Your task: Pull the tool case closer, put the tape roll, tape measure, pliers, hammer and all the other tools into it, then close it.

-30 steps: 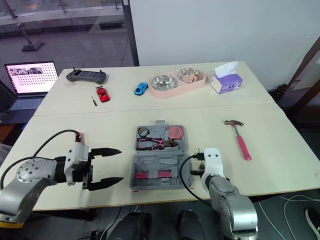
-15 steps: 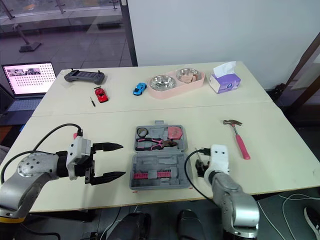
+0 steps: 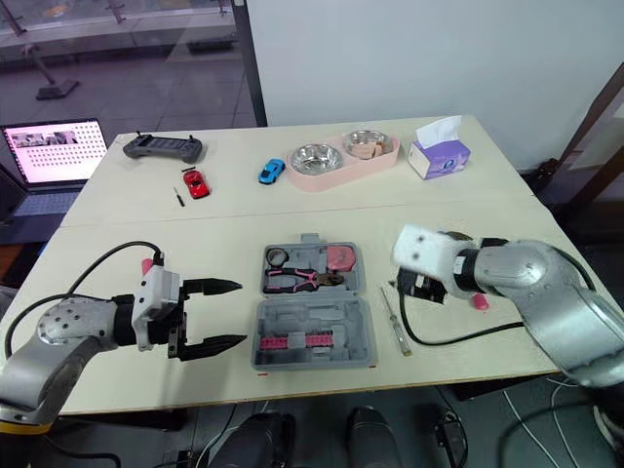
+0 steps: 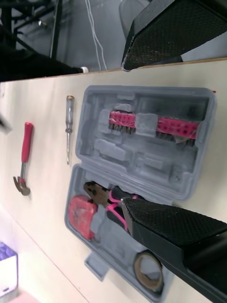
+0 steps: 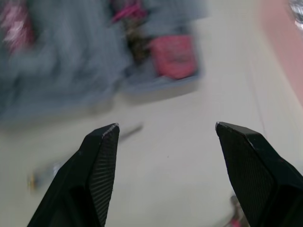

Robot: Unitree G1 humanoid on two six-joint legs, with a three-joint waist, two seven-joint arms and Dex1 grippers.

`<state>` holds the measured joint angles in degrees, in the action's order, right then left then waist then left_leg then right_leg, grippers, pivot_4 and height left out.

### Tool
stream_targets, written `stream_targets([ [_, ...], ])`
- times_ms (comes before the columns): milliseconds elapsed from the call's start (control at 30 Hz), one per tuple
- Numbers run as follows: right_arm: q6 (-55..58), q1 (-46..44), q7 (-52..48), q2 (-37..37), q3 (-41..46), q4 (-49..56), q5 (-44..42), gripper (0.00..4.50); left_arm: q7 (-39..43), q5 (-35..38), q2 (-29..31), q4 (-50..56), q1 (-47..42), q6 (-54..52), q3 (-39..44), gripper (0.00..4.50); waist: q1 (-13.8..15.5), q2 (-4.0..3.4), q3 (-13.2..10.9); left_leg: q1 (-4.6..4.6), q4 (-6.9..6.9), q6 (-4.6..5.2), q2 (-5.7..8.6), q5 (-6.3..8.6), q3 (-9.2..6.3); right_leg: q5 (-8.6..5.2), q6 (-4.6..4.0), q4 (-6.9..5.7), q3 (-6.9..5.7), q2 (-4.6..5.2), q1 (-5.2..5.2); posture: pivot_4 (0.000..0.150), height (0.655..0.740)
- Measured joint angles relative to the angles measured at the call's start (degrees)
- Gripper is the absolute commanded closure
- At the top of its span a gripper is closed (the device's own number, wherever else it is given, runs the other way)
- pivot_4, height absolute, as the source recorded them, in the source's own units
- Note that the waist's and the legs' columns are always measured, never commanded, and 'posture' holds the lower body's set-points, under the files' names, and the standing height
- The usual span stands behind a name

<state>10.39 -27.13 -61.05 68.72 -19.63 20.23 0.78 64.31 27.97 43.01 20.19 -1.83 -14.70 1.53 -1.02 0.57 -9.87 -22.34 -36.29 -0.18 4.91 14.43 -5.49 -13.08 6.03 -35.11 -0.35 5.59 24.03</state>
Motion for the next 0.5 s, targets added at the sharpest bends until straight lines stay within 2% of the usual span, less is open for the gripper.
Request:
stream_targets([
  [100,-27.35,-7.95,-6.61,-2.01,-7.62,-11.71,9.49,1.09,0.22,-0.06,-0.23,-0.19,-1.23,0.16,-0.57,0.0,-0.13,0.03,-0.06,0.05,0.05,0.05,-0.05,0.03,0.19,0.07,0.02,-0.02,0.13,0.01,0.09,0.15,0.74],
  [167,-41.77,-11.37,-8.86,-4.47,-11.63,-18.27,14.09,1.09,0.17,-0.26,-0.5,-0.46,-1.09,0.27,-0.7,0.0,0.05,0.04,-0.07,-0.01,0.1,0.05,-0.08,0.04,0.23,0.09,0.04,-0.07,0.17,-0.02,0.26,0.15,0.74],
  [267,-55.41,-13.38,-9.8,-8.39,-16.1,-23.96,18.8,1.09,-0.13,-0.48,-0.87,-0.52,-0.67,0.5,-0.74,0.0,0.23,0.04,-0.07,-0.02,0.11,0.01,-0.1,0.02,0.24,0.1,0.02,-0.11,0.2,-0.03,0.32,0.15,0.74],
  [400,-65.17,-15.19,-9.4,-12.83,-19.7,-30.64,25.24,1.09,-0.42,-0.57,-1.0,-0.5,0.7,0.67,-0.64,0.0,0.32,0.02,-0.08,-0.01,0.06,0.01,-0.07,0.02,0.3,0.13,-0.07,-0.14,0.29,-0.04,0.32,0.15,0.74],
  [500,-67.64,-16.35,-8.89,-14.2,-20.26,-33.57,27.97,1.09,-0.56,-0.53,-1.01,-0.49,1.71,0.85,-0.5,0.0,0.36,0.02,-0.08,0.0,0.04,-0.02,-0.08,0.0,0.3,0.15,-0.16,-0.16,0.31,-0.05,0.32,0.15,0.74],
])
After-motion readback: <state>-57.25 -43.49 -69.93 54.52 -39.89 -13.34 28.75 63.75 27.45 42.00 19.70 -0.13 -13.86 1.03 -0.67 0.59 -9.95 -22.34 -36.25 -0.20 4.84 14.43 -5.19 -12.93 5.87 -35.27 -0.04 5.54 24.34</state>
